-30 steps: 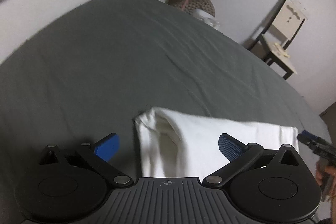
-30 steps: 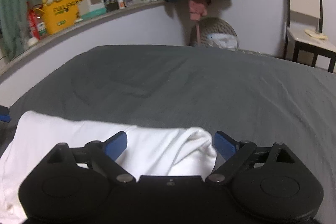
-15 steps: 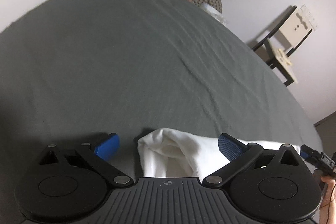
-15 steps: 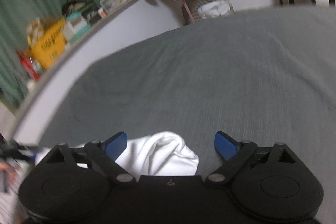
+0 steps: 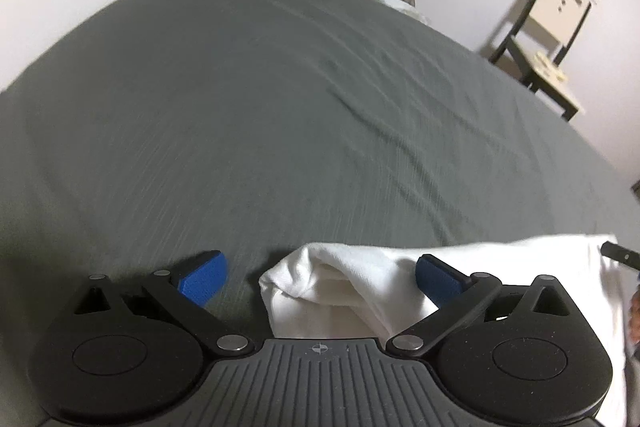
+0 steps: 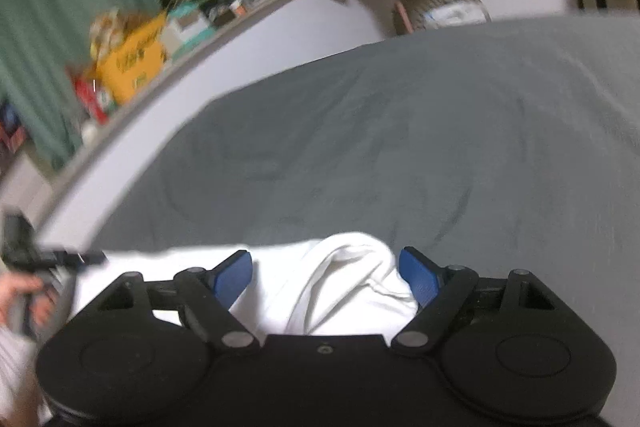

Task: Fold clothes
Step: 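Grasp the shirt hem with the left gripper while the right gripper grasps the hem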

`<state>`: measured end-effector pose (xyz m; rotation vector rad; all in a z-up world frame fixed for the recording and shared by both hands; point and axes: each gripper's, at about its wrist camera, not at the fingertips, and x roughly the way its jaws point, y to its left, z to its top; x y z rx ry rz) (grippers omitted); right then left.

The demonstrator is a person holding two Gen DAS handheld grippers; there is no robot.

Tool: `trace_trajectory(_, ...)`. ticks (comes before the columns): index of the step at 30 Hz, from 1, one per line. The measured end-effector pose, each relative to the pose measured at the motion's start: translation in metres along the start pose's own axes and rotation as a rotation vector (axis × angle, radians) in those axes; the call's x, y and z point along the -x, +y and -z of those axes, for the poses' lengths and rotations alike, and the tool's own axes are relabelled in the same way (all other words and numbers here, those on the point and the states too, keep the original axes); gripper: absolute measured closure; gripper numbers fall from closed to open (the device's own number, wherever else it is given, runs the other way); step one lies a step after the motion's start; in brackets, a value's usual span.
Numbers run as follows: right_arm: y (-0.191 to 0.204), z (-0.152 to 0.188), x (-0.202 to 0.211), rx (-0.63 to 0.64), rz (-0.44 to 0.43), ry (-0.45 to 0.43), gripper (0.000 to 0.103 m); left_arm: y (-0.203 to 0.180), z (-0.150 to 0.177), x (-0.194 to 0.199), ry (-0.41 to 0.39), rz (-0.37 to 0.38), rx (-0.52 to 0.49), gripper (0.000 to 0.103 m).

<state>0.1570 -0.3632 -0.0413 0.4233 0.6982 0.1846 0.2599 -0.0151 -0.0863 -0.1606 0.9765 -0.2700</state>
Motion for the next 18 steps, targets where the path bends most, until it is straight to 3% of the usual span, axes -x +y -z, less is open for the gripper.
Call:
trace_trajectory(1, 0.006, 0.001, -0.001, 0.041, 0.013, 0.005, 0.041, -0.003, 0.001, -0.002, -0.007, -0.009, -0.012, 0.003)
trace_trajectory(2, 0.010, 0.001, -0.001, 0.065, 0.021, 0.007, 0.044, -0.006, 0.003, -0.002, -0.013, -0.019, -0.024, 0.004)
trace_trajectory(5, 0.012, 0.001, 0.001, 0.050, 0.017, -0.003, 0.057, -0.013, 0.008, 0.001, -0.032, -0.034, -0.058, 0.022)
trace_trajectory(7, 0.011, -0.001, 0.001, 0.035, 0.010, -0.002, 0.073, -0.018, 0.008, 0.003, -0.041, -0.030, -0.080, 0.049)
trace_trajectory(9, 0.011, -0.001, 0.001, 0.026, -0.009, 0.000, 0.084, -0.023, 0.009, 0.005, -0.051, -0.026, -0.102, 0.062)
trace_trajectory(12, 0.014, 0.000, 0.002, 0.046, -0.015, -0.003, 0.085, -0.030, 0.009, 0.007, -0.065, -0.021, -0.134, 0.078)
trace_trajectory(18, 0.029, -0.007, 0.011, 0.086, 0.011, -0.069, 0.088, -0.036, 0.004, 0.022, -0.130, -0.037, -0.177, 0.082)
